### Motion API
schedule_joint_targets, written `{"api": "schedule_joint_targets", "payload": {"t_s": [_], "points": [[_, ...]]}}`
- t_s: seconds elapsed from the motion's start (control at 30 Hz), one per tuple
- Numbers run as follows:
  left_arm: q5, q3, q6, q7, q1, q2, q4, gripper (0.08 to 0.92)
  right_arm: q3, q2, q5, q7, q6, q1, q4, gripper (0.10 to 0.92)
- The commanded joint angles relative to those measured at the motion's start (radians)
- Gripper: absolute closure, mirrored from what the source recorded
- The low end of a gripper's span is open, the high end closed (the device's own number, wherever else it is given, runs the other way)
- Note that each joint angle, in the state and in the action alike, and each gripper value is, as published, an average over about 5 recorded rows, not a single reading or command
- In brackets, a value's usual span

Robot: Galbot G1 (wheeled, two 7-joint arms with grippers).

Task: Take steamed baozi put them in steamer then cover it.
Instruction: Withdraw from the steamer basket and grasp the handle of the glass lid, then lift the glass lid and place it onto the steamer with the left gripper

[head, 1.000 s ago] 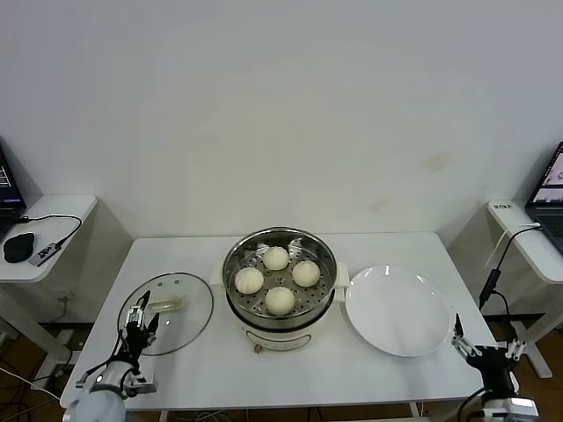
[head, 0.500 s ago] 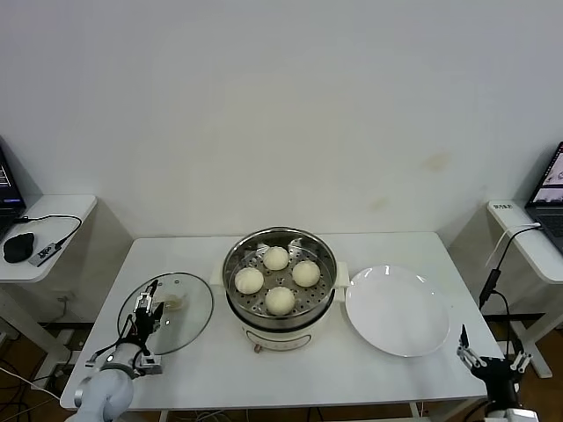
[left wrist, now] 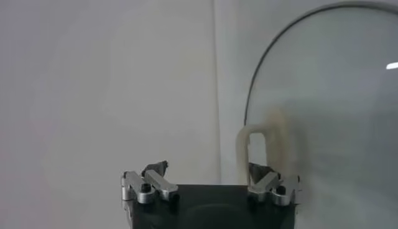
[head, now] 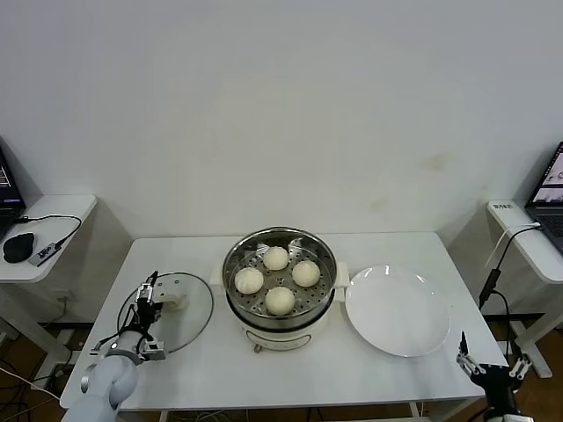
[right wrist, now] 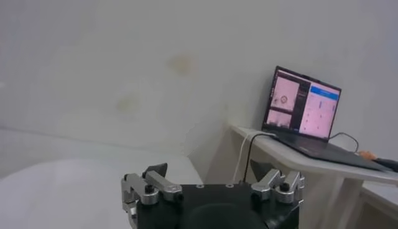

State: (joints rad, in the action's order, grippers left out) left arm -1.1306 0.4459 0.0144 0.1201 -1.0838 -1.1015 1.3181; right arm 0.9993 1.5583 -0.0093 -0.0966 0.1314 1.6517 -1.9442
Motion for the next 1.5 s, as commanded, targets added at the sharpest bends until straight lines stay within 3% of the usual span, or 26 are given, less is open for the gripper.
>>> {"api": "schedule_joint_targets", "payload": {"t_s": [0.03, 0.57, 0.83, 1.0, 1.33, 1.5], "points": [[0.02, -0.003, 0.001, 0.003, 0.022, -0.001, -0.044, 0.195, 0.0, 0.004, -0.011, 0.002, 0.005, 0.003, 0.005, 0.203], [0.038, 0.008, 0.024, 0.045, 0.007, -0.02, -0.044, 0.632, -0.009, 0.008, -0.015, 0.004, 0.007, 0.007, 0.0, 0.203], [0.064, 0.059, 0.033, 0.082, -0.045, -0.015, 0.078, 0.844, -0.012, 0.001, -0.013, 0.002, 0.005, 0.002, 0.006, 0.203], [0.088, 0.112, -0.008, 0.048, -0.102, 0.023, 0.227, 0.861, -0.026, -0.006, -0.013, 0.0, 0.003, 0.003, -0.001, 0.203], [0.149, 0.236, -0.102, -0.142, -0.187, 0.151, 0.548, 0.861, -0.043, -0.028, -0.019, -0.011, 0.003, -0.001, 0.013, 0.203], [0.215, 0.204, -0.18, -0.213, -0.201, 0.189, 0.691, 0.861, -0.054, -0.033, -0.036, -0.019, 0.009, -0.007, 0.022, 0.203]]}}
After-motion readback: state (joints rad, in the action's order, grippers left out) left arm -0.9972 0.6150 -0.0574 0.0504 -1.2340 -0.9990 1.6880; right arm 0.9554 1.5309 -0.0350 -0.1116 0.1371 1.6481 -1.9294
